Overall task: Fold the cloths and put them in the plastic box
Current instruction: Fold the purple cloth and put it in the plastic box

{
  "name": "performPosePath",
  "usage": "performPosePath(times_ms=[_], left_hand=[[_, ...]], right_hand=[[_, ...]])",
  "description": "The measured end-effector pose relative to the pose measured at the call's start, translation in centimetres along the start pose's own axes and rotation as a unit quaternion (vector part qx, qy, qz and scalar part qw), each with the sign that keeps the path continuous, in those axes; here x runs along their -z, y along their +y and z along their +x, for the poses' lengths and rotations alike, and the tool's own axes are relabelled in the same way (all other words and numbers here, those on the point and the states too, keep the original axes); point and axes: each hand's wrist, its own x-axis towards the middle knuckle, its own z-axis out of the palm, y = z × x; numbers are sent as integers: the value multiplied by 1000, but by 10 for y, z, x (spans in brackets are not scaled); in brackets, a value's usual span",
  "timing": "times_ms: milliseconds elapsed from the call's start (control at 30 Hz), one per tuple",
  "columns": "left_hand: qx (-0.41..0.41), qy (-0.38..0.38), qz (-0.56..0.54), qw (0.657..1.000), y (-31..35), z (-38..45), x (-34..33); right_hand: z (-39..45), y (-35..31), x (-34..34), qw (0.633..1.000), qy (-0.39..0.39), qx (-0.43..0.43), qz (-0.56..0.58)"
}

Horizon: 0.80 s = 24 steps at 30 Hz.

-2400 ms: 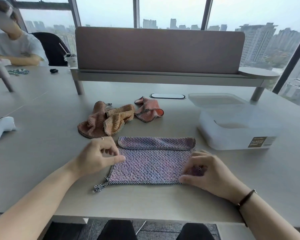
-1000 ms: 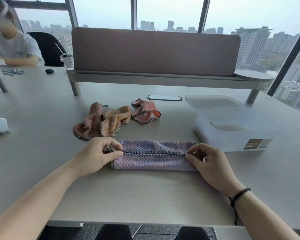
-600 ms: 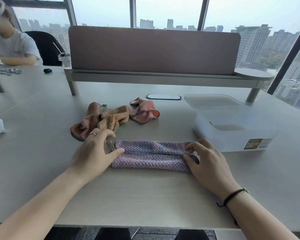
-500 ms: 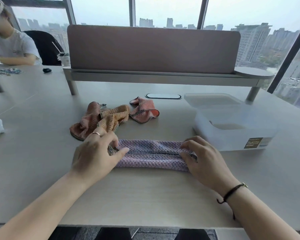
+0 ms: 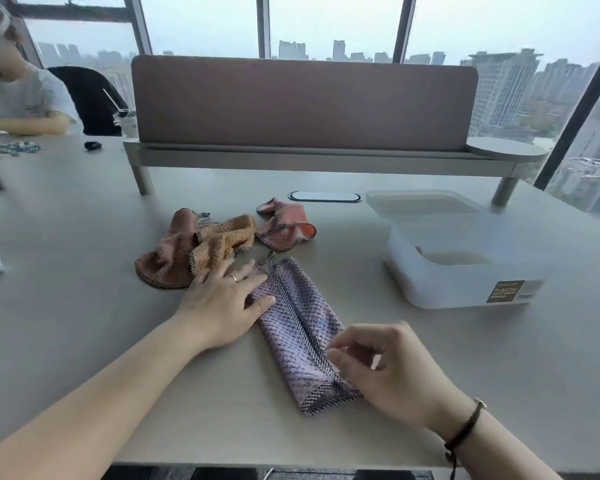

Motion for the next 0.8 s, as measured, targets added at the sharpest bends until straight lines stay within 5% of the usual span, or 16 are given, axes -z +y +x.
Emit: performPosePath(times_ms=[67,167,333,433,533,800], left_hand=[[-12,-27,-16,999,2,15,2],[-38,41,-32,998,9,35,-1],[-101,226,-158,956,23,41,-17],[-145,128,-232,953,24,22,-17],[-184,-33,-118,975,20,-3,-14],[-187,-117,9,975,19,-21,-7]], right_hand=[[8,5,-2,997,52,-15,64],[28,22,-2,996,87,8,-12],[40,35,-6,971,-109,28,-213],[35,34,-7,957,-139,18,-256],[30,30,-5,950,-147,6,-277],[25,27,-5,949,-151,11,-276]])
